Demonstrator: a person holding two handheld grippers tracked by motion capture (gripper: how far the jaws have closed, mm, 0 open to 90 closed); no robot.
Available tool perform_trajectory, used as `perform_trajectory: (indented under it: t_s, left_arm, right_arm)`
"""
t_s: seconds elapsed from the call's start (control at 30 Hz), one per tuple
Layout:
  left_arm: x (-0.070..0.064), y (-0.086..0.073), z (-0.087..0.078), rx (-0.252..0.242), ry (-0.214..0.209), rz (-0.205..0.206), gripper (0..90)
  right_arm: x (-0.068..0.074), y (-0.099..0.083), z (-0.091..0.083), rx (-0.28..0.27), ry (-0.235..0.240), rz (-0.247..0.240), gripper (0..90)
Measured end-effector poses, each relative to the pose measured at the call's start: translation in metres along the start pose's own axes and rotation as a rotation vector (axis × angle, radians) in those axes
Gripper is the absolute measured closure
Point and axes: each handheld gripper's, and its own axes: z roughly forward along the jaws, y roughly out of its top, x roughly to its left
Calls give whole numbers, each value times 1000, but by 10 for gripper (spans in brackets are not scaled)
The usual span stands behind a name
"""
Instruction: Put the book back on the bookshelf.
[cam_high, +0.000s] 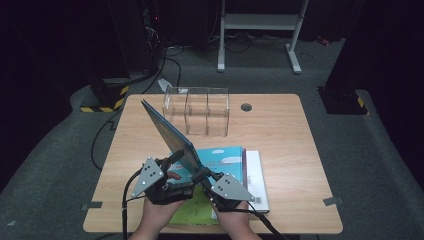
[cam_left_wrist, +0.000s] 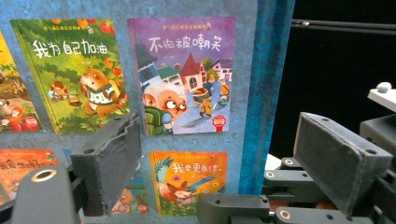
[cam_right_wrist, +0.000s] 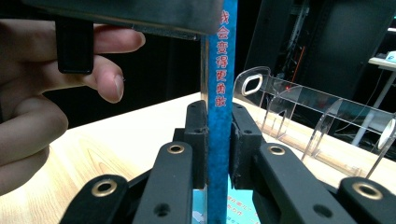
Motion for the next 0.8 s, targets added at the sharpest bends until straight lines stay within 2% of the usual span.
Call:
perform_trajectory:
  t_s: [0.4, 0.8]
  left_arm:
    - [-2, 1, 0, 23, 55, 5, 143]
    - [2, -1, 2, 72, 135, 2, 152]
  right_arm:
    - [8, -4, 3, 13, 32, 0, 750]
    - [15, -8, 7, 32, 65, -16, 692]
